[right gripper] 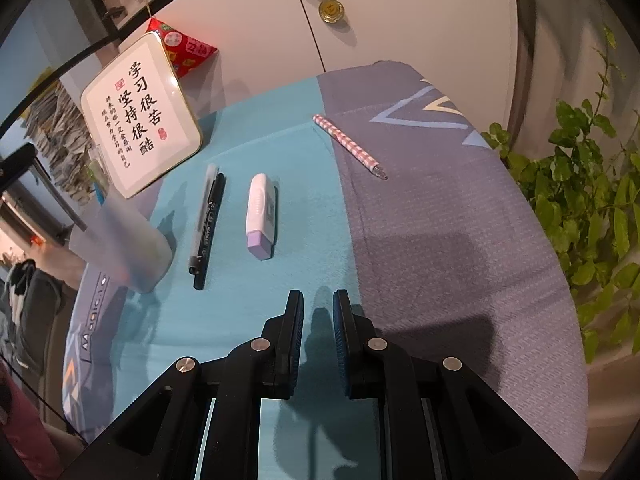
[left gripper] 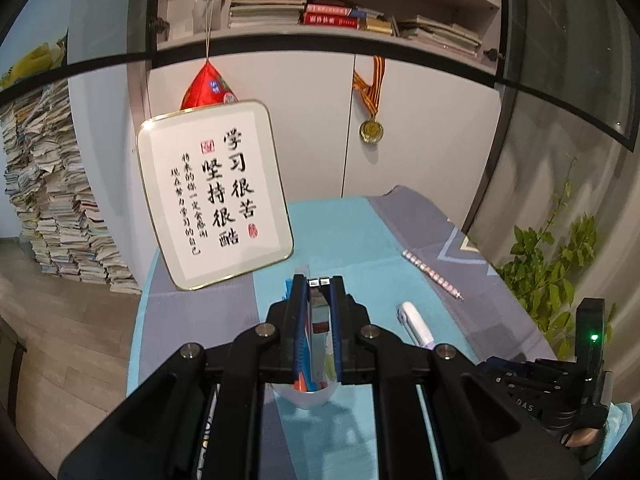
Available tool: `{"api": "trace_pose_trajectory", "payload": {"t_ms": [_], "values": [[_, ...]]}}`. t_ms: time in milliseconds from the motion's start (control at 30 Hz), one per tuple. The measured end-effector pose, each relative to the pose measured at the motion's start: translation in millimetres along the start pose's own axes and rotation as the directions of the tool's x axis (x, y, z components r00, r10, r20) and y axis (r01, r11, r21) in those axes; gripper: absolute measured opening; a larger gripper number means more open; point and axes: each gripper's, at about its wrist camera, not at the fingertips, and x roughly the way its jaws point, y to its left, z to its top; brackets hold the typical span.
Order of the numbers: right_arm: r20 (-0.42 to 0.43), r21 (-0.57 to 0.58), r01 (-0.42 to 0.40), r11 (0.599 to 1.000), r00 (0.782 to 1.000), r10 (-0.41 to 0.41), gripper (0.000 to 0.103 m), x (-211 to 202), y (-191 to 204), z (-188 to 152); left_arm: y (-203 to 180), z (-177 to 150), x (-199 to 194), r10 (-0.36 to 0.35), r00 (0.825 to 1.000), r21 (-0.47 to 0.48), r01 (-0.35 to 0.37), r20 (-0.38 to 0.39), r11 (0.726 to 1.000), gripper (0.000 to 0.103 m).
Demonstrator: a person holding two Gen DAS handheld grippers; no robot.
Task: Organize stationery
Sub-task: 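Open the right gripper to release the green pen while left releases the knife in the cup, then move the right gripper to the black marker and grasp it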
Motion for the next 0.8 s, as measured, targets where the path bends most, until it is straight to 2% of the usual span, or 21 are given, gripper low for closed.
{"api": "trace_pose_trajectory", "payload": {"t_ms": [533,800], "values": [[-0.019,0.006,-0.006,1.0,1.0,0.006,0.015,6,-2,-3,1,-14,27,-0.025,0.995,-0.023,0.023,-0.094,0.999,0.009],[-0.023,-0.011,-0.01,1.0,1.0,0.01,0.015,5,4,-3,3,-17,25,-0.032,0.995,-0.03,0.029,-0.099,0.999,0.009]]}}
